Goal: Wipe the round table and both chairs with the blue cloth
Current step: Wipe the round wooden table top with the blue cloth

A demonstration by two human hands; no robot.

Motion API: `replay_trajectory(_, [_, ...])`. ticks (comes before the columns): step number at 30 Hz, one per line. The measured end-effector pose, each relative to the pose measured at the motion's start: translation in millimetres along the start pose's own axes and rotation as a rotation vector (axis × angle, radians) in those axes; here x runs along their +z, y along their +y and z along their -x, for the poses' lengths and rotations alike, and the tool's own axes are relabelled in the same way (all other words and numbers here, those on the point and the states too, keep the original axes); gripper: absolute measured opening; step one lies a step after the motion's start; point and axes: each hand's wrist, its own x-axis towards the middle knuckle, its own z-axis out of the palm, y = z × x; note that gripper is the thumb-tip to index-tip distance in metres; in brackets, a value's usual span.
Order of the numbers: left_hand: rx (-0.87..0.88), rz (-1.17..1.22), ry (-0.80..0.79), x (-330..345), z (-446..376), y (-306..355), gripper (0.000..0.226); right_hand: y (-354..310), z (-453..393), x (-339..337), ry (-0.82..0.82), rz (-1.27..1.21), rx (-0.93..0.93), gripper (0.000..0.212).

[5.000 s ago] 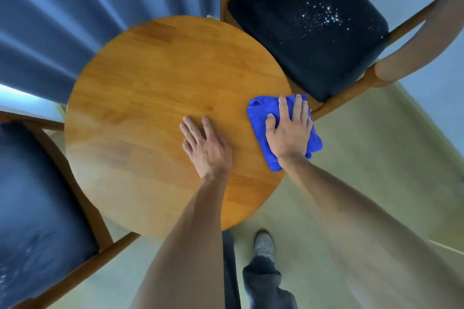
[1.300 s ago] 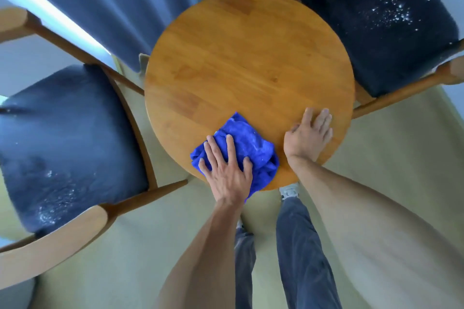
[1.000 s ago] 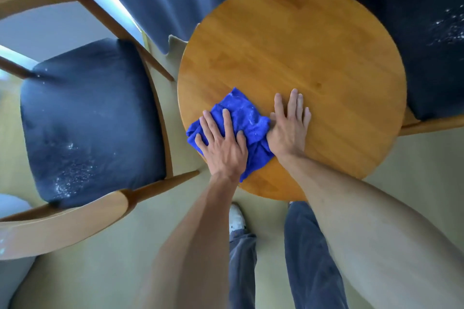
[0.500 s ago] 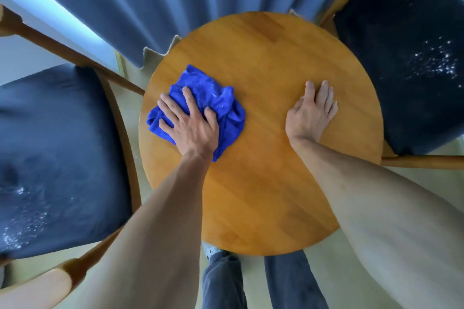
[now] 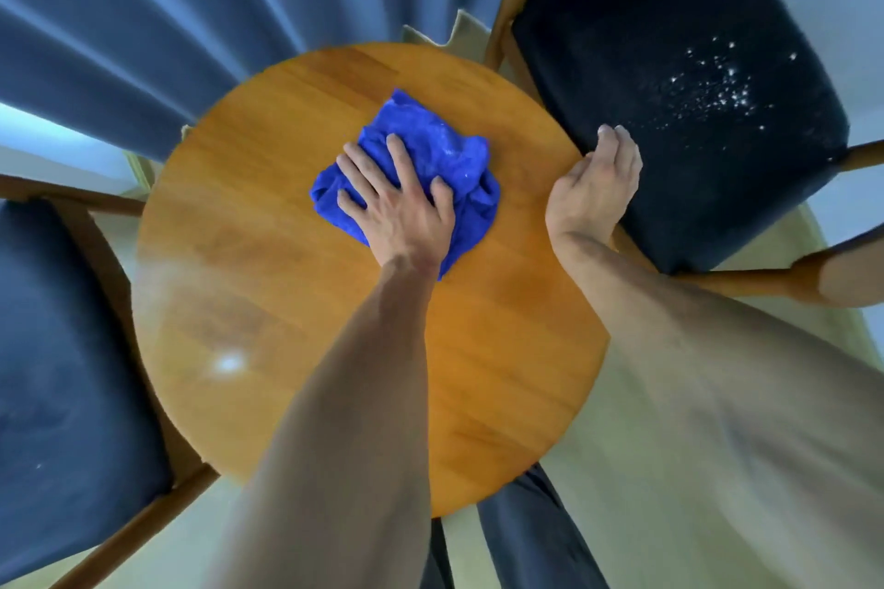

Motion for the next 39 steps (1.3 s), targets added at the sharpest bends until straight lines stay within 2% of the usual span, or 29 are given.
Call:
replay_trajectory(3, [0.088, 0.075, -0.027, 5.0, 14.8, 35.4, 0.064, 10.8, -15.4, -5.3, 0.008, -0.031, -0.024, 0.043])
replay_trajectory(5, [0.103, 0.196, -0.025, 1.9, 16.2, 35.7, 0.057, 9.9, -16.2, -7.0, -0.012, -0.050, -0.072, 0.043])
replay_trajectory(8, [0.058, 0.339, 0.078, -12.2, 7.2, 3.4, 0.054, -10.3, 3.4, 1.3, -0.203, -0.037, -0.244, 0.050])
replay_trajectory(10, [-0.028, 0.247, 0.153, -21.1, 8.1, -33.6, 0.060, -33.3, 27.3, 17.0, -0.340, -0.028, -0.340, 0.057])
replay_trajectory(11, [-0.093, 0.210, 0.166, -25.1, 11.1, -54.9, 0.065, -43.7, 40.1, 25.3, -0.357, -0.027, -0.351, 0.062])
replay_trajectory(15, [-0.329, 0.115, 0.165, -35.8, 35.8, -148.7, 0.070, -66.0, 72.5, 45.2, -0.193, 0.060, -0.346, 0.077])
replay_trajectory(18, [-0.470, 0.080, 0.189, -40.2, 55.0, -215.4, 0.067, -90.1, 94.5, 53.0, -0.204, 0.060, -0.398, 0.080])
replay_trajectory(22, [-0.674, 0.161, 0.259, -39.2, 78.9, -274.3, 0.058, -156.3, 156.7, 72.5, -0.225, 0.098, -0.445, 0.082])
replay_trajectory(27, [-0.796, 0.334, 0.368, -47.4, 97.4, -336.1, 0.047, -229.4, 243.9, 92.0, -0.336, 0.117, -0.573, 0.084])
replay_trajectory(30, [-0.840, 0.385, 0.376, -52.8, 107.9, -365.7, 0.040, -249.8, 277.3, 98.3, -0.320, 0.101, -0.623, 0.082])
replay_trajectory(35, [-0.878, 0.433, 0.307, -48.9, 123.1, -391.0, 0.045, -250.8, 317.8, 86.5, -0.410, 0.145, -0.820, 0.089])
replay_trajectory(39, [-0.822, 0.479, 0.239, -44.8, 132.5, -384.1, 0.049, -240.5, 356.8, 68.4, -0.446, 0.156, -0.827, 0.088])
